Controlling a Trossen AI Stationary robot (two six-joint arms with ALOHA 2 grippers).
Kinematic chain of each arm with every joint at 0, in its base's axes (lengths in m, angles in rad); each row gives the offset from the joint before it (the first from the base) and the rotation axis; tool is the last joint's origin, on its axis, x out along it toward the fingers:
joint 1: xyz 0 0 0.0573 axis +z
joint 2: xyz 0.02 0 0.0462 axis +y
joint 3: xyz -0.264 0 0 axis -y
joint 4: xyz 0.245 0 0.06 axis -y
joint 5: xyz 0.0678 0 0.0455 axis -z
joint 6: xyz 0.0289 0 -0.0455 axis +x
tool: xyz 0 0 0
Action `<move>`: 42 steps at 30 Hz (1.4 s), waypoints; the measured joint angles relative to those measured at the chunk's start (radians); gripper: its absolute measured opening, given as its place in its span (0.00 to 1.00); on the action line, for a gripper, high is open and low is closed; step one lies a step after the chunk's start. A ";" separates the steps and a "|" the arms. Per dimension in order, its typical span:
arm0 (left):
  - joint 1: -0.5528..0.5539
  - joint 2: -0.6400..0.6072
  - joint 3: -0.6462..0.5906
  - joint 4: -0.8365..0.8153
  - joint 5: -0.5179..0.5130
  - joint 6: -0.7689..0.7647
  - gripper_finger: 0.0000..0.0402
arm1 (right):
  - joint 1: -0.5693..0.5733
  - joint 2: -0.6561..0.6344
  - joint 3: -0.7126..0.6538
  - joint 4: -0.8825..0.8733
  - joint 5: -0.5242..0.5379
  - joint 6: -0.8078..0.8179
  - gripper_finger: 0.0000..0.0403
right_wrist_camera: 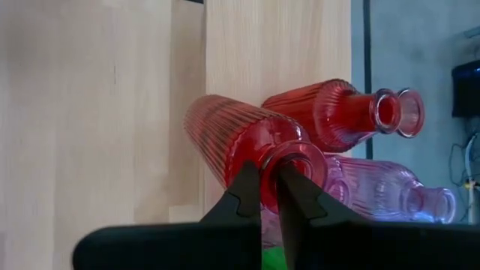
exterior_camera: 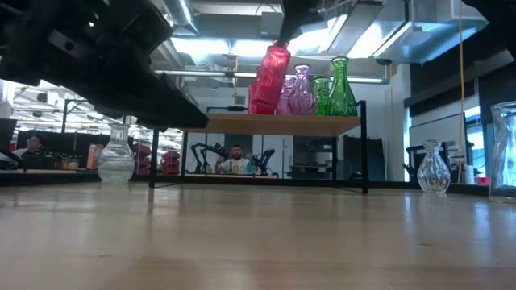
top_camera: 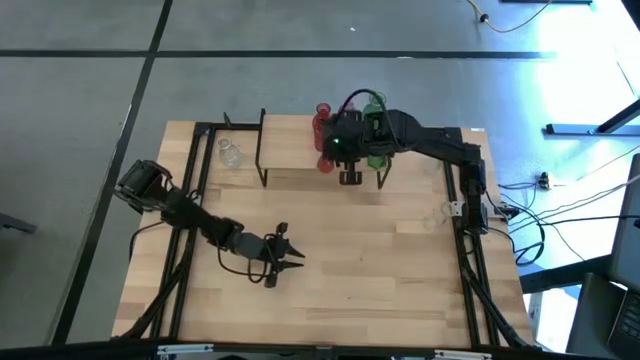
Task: Sort vases onto shelf
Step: Put the red vase on the shelf aligned with the other red vases
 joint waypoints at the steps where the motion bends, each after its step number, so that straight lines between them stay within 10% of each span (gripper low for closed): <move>1: 0.007 0.000 0.000 0.000 0.011 0.000 0.26 | -0.004 0.000 0.000 -0.001 -0.011 0.000 0.01; 30: 0.023 0.000 0.000 -0.020 0.034 0.000 0.26 | -0.069 0.026 -0.011 0.029 -0.015 -0.003 0.02; 42: 0.023 0.000 0.000 -0.020 0.033 0.000 0.26 | -0.074 0.035 -0.010 0.071 0.012 -0.004 0.25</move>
